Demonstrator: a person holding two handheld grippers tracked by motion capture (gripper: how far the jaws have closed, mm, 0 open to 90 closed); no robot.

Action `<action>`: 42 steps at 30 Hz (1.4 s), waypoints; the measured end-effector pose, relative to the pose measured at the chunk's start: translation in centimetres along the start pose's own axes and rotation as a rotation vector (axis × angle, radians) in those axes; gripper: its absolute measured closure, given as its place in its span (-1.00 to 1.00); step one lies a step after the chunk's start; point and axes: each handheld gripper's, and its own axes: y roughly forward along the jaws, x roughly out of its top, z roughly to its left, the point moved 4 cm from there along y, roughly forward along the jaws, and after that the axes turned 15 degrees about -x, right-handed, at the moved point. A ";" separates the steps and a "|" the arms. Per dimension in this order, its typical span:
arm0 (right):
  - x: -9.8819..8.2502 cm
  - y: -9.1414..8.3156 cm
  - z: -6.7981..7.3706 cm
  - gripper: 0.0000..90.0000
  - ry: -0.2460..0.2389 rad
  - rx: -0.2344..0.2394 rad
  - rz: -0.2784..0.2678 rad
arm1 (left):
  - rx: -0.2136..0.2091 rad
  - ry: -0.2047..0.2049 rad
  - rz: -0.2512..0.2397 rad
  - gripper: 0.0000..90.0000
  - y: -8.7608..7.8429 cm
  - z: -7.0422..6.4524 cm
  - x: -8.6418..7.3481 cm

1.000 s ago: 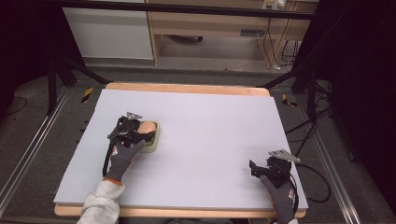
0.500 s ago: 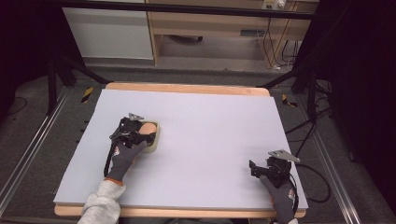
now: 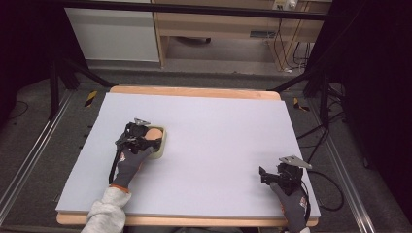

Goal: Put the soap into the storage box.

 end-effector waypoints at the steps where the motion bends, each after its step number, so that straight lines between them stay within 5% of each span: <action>1: 0.0 0.0 0.0 -0.87 0.000 0.000 0.000 | -0.002 -0.001 0.000 -0.28 0.0 0.0 0.0; 22: 0.0 -0.1 -0.1 -0.87 0.013 -0.002 0.001 | -0.050 0.006 -0.079 -0.47 -2.8 -0.8 0.1; 42: 0.0 -0.3 -0.6 -0.87 0.035 -0.016 0.001 | -0.072 0.023 -0.117 -0.51 -6.3 -0.7 -3.4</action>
